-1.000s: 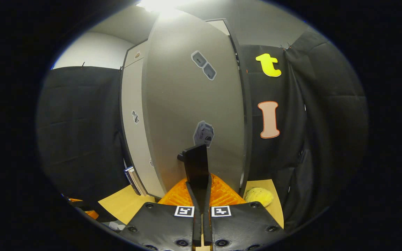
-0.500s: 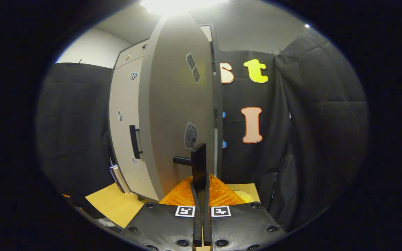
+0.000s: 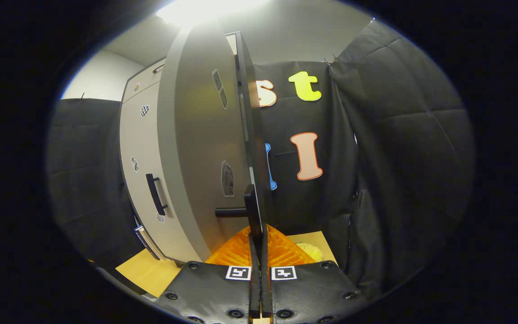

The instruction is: Open the right door of the double-door shoe cabinet with the right hand, and open the left door with the left hand.

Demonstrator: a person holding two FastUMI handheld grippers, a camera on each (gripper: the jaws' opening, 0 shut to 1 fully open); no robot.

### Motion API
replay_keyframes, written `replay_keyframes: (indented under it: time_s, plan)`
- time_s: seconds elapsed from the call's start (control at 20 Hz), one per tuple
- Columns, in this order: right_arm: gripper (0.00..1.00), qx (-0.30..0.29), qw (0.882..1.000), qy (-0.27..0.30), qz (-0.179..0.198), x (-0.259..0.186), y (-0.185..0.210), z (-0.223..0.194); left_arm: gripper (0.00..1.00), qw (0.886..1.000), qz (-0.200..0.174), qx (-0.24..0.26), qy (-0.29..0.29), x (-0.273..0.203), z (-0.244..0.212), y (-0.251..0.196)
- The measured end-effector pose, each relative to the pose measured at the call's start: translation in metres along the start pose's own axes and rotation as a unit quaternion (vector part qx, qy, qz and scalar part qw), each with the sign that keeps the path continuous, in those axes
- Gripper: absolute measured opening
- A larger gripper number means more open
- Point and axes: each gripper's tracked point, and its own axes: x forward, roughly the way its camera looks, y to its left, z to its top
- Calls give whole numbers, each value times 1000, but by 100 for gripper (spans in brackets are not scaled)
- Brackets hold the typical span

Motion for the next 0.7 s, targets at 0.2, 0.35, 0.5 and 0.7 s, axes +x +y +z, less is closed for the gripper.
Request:
replay_keyframes:
  time_s: [0.2,0.35,0.5,0.7]
  plan:
    - [2,5,1000,3,-19,0,-4,0,99,1000,-15,-17,-6,34,4,25]
    - [2,5,999,9,-46,-3,-5,-6,97,999,-44,-22,-6,62,8,37]
    - [2,-14,997,23,-71,-17,-3,-17,97,996,-87,-18,-18,90,22,41]
    - [2,-45,987,33,-152,-56,-25,-37,98,991,-126,-14,-37,128,45,44]
